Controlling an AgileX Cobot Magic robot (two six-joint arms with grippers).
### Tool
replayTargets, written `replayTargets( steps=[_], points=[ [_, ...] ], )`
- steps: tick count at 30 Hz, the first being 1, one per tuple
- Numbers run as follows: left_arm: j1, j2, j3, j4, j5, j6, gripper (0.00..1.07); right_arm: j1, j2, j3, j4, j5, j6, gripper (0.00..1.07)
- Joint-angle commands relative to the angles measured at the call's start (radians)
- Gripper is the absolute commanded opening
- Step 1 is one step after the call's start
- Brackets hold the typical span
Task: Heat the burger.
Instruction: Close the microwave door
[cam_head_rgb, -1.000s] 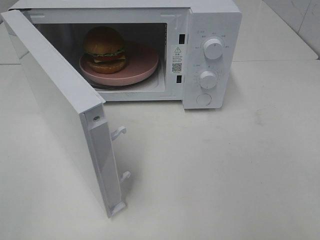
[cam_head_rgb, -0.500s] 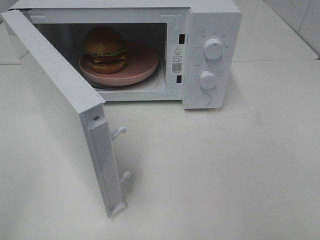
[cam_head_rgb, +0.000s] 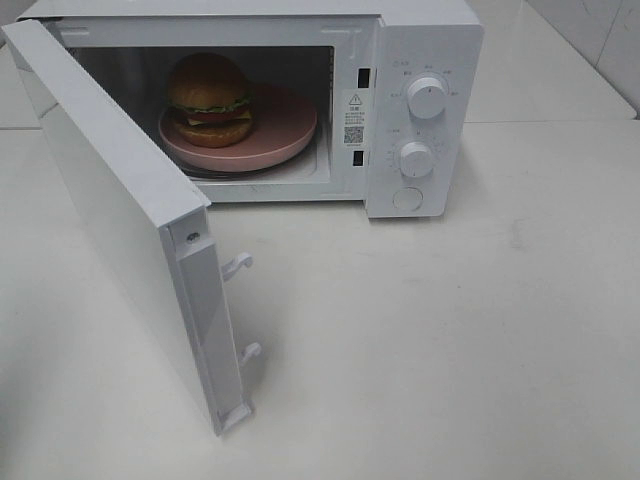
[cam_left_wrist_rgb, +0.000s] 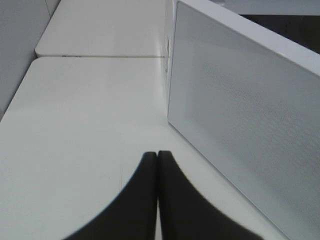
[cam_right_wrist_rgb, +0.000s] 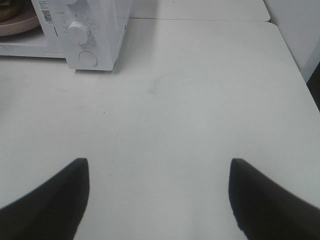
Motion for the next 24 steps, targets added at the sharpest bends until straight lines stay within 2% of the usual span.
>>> replayTargets(
  steps=[1,3,6,8,9,10,13,18,19,20,21,22,23,24],
  points=[
    [0.003,0.03,0.026,-0.034,-0.131,0.039,0.0,-0.003,-0.027,0.003,-0.001,0.0,-0.009,0.75],
    [0.003,0.074,0.067,-0.076,-0.26,0.066,0.0,-0.003,-0.027,0.003,-0.001,0.0,-0.009,0.75],
    [0.003,0.102,0.096,-0.103,-0.346,0.068,0.0,-0.003,-0.027,0.003,-0.001,0.0,-0.009,0.75],
    [0.003,0.147,0.15,-0.124,-0.479,0.068,0.0,-0.003,-0.027,0.003,-0.001,0.0,-0.009,0.75],
    [0.003,0.147,0.15,-0.124,-0.479,0.068,0.0,-0.003,-0.027,0.003,-0.001,0.0,-0.009,0.75],
    [0.003,0.181,0.183,-0.124,-0.576,0.066,0.0,-0.003,-0.027,0.003,-0.001,0.0,-0.009,0.75],
    [0.003,0.237,0.223,-0.123,-0.697,0.061,0.0,-0.003,-0.027,0.003,-0.001,0.0,-0.009,0.75],
    [0.003,0.319,0.25,-0.085,-0.829,0.053,0.0,-0.003,-0.027,0.003,-0.001,0.0,-0.009,0.75],
    [0.003,0.363,0.257,-0.053,-0.885,0.028,0.0,-0.003,-0.027,0.003,-0.001,0.0,-0.009,0.75],
    [0.003,0.363,0.257,-0.053,-0.885,0.028,0.0,-0.003,-0.027,0.003,-0.001,0.0,-0.009,0.75],
    [0.003,0.416,0.258,0.0,-0.936,-0.029,0.0,-0.003,-0.027,0.003,-0.001,0.0,-0.009,0.75],
    [0.003,0.438,0.258,0.03,-0.958,-0.057,0.0,-0.003,-0.027,0.003,-0.001,0.0,-0.009,0.75],
    [0.003,0.438,0.258,0.03,-0.958,-0.057,0.0,-0.003,-0.027,0.003,-0.001,0.0,-0.009,0.75],
    [0.003,0.491,0.258,0.11,-1.015,-0.134,0.0,-0.003,-0.027,0.003,-0.001,0.0,-0.009,0.75]
  ],
)
